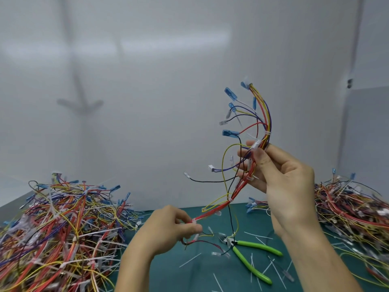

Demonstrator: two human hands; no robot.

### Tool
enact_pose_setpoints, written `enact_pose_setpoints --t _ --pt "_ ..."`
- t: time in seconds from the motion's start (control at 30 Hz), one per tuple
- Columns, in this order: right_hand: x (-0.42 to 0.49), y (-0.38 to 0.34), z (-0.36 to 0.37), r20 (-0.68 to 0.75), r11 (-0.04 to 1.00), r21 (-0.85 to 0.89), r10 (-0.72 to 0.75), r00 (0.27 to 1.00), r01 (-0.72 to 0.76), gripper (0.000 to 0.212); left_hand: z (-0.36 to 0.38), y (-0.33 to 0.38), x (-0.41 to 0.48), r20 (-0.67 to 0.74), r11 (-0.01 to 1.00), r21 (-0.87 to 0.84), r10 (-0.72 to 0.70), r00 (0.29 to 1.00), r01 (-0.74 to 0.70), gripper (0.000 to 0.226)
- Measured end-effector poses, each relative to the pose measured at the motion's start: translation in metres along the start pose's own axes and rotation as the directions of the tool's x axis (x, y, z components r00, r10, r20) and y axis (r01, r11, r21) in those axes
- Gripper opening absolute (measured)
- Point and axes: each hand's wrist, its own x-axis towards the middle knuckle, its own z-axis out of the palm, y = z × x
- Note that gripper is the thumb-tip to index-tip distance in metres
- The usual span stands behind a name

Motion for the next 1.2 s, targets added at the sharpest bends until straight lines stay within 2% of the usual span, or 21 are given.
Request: enact_pose_setpoints --t 0.1,0.2,0.27,0.4,0.5,0.57,0.63,0.7,0.73,0.77,0.8,0.83,0.87,0.9,1.0,1.1,1.2 --pt "0.002 0.001 -0.002 -0.008 0.999 -0.034 0.041 0.999 -0.041 0.020 -0.002 -0.003 0.002 -0.084 0.962 -0.272 -0.060 0.995 0.035 0.017" --pt "0.004 0.003 -0.005 -0.051 0.995 -0.011 0.102 0.993 -0.103 0.022 -0.005 -0.001 0.002 -0.187 0.822 -0.569 -0.131 0.974 0.001 0.012" --pt "0.005 0.004 -0.006 -0.055 0.991 0.013 0.135 0.989 -0.135 0.019 -0.009 0.003 0.001 -0.233 0.716 -0.697 -0.167 0.958 -0.045 0.008" --pt "0.006 0.005 -0.007 -0.035 0.979 0.073 0.191 0.981 -0.188 0.018 -0.012 0.009 -0.001 -0.271 0.568 -0.814 -0.188 0.944 -0.120 0.009" --pt "0.007 0.005 -0.009 -0.015 0.973 0.089 0.214 0.977 -0.211 0.018 -0.016 0.011 -0.002 -0.270 0.469 -0.868 -0.169 0.948 -0.164 0.019" --pt "0.007 0.005 -0.010 -0.010 0.970 0.098 0.224 0.974 -0.222 0.018 -0.018 0.010 -0.003 -0.270 0.433 -0.883 -0.157 0.950 -0.180 0.021" --pt "0.007 0.004 -0.009 -0.013 0.971 0.105 0.217 0.976 -0.215 0.018 -0.018 0.009 -0.003 -0.263 0.450 -0.876 -0.146 0.954 -0.173 0.018" --pt "0.007 0.004 -0.009 -0.016 0.979 0.099 0.181 0.983 -0.179 0.020 -0.016 0.008 -0.005 -0.235 0.563 -0.817 -0.126 0.964 -0.126 0.010" --pt "0.007 0.004 -0.010 -0.017 0.985 0.087 0.153 0.988 -0.151 0.023 -0.015 0.006 -0.005 -0.228 0.692 -0.717 -0.110 0.967 -0.090 0.014" --pt "0.007 0.004 -0.010 -0.015 0.991 0.066 0.121 0.992 -0.120 0.026 -0.014 0.006 -0.005 -0.233 0.842 -0.537 -0.084 0.969 -0.056 0.020" --pt "0.007 0.005 -0.010 -0.010 0.995 0.035 0.091 0.996 -0.091 0.027 -0.013 0.006 -0.004 -0.246 0.945 -0.323 -0.036 0.969 -0.047 0.027" --pt "0.006 0.006 -0.009 0.000 0.998 -0.002 0.068 0.998 -0.068 0.027 -0.013 0.009 -0.005 -0.264 0.988 -0.145 0.017 0.964 -0.057 0.034" --pt "0.006 0.008 -0.008 0.015 0.998 -0.039 0.053 0.998 -0.052 0.024 -0.014 0.015 -0.007 -0.293 0.995 -0.060 0.064 0.954 -0.085 0.038" --pt "0.006 0.010 -0.007 0.034 0.996 -0.074 0.047 0.998 -0.044 0.021 -0.015 0.022 -0.008 -0.327 0.987 -0.065 0.118 0.938 -0.146 0.038" --pt "0.003 0.018 -0.002 0.105 0.978 -0.206 0.046 0.993 -0.024 0.017 -0.013 0.047 -0.015 -0.345 0.858 -0.311 0.299 0.890 -0.409 0.026" --pt "-0.002 0.023 0.003 0.206 0.935 -0.349 0.012 0.979 0.062 0.014 -0.002 0.067 -0.018 -0.258 0.784 -0.384 0.416 0.872 -0.487 0.031" --pt "-0.009 0.021 0.007 0.251 0.857 -0.495 -0.013 0.968 0.140 0.014 0.014 0.074 -0.014 -0.350 0.809 -0.271 0.423 0.836 -0.522 0.028"
